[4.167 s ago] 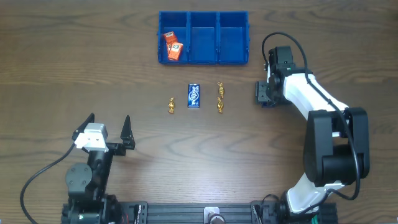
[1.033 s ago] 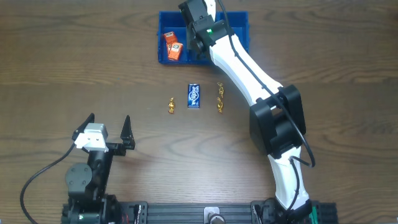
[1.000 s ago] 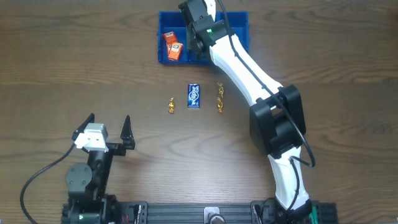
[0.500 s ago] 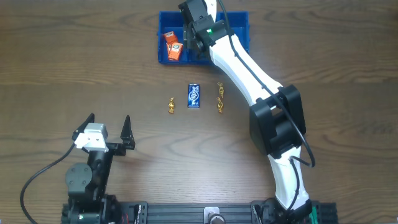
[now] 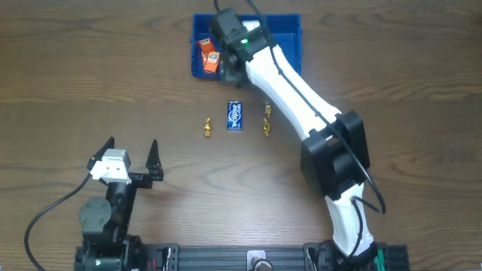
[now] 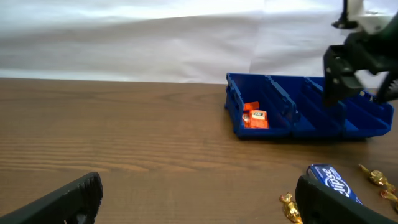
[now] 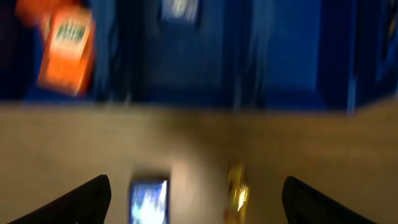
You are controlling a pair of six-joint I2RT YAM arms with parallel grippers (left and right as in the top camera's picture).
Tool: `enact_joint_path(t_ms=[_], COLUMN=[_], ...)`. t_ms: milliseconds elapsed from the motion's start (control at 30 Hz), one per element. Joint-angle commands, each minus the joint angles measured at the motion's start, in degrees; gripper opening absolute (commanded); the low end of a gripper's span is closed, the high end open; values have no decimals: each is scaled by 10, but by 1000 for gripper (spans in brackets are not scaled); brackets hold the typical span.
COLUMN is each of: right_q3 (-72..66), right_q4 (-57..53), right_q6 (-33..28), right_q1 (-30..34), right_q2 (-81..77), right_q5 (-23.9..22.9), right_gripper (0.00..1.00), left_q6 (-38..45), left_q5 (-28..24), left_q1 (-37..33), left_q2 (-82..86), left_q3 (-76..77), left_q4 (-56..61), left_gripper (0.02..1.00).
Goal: Sort Candies Into Trays
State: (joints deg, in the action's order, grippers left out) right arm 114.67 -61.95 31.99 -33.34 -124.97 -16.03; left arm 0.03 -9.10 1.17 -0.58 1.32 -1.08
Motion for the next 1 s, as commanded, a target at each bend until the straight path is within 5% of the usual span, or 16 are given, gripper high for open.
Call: enact_joint_path(t_ms=[33, 1000], right_q3=[7, -172], right_q4=[-53, 115], right_q6=[68, 87], right_q1=[-31, -54], right_q2=[31, -41], right_q5=[55, 80], right_gripper=[899, 904], left_q6=[2, 2], left_q5=[-12, -12], left_q1=[-3, -3], left_q2=[4, 4], left_q3=[-10, -10], left_q4=[-23, -23], left_gripper=[996, 996])
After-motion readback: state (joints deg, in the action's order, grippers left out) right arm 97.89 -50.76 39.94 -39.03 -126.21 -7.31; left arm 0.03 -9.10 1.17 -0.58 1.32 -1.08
